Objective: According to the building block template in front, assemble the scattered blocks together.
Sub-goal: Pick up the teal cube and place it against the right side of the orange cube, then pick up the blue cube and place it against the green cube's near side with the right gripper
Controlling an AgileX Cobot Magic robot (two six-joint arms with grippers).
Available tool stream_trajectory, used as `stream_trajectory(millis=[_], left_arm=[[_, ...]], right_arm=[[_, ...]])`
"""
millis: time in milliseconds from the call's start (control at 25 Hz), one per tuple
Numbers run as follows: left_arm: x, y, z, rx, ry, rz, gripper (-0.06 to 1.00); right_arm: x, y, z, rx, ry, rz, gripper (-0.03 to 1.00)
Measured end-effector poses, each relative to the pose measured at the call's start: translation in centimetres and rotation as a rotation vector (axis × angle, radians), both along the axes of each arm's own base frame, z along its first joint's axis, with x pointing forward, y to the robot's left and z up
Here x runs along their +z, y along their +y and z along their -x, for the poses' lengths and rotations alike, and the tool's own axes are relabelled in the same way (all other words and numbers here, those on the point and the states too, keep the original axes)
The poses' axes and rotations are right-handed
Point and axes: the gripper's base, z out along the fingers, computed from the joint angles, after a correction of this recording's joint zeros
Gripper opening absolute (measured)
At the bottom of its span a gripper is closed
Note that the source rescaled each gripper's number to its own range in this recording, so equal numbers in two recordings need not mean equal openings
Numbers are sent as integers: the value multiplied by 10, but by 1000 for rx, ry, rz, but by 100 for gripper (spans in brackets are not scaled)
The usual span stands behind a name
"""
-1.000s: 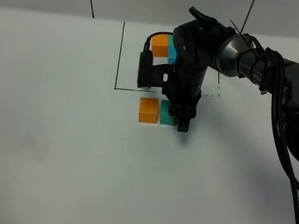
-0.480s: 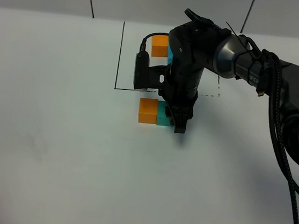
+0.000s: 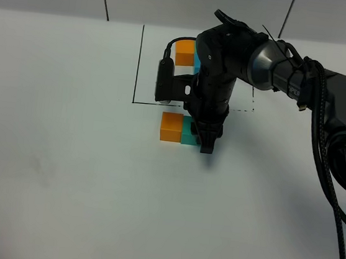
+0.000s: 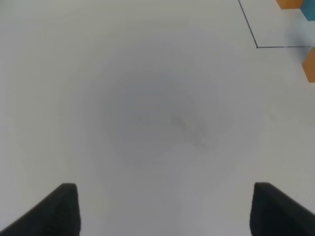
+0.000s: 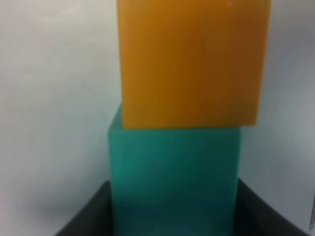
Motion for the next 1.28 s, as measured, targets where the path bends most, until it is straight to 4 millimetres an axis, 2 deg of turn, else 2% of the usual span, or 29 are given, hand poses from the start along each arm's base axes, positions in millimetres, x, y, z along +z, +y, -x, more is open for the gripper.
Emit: stream_trajectory(millis=[920,1040,1160,1280], left_arm=[[0,0,0,-1,0,-2,54],[0,0,0,-1,0,-2,54],[0,0,0,-1,0,-2,54],[0,0,0,-1,0,-2,54]], right_arm=[[0,0,-4,6,-26,-21,2],[-4,-1,-4,10,-24,-10,12],[-4,-3,-3,13,-15,17,35],[10,-6,-2,-11,-30,24,62]])
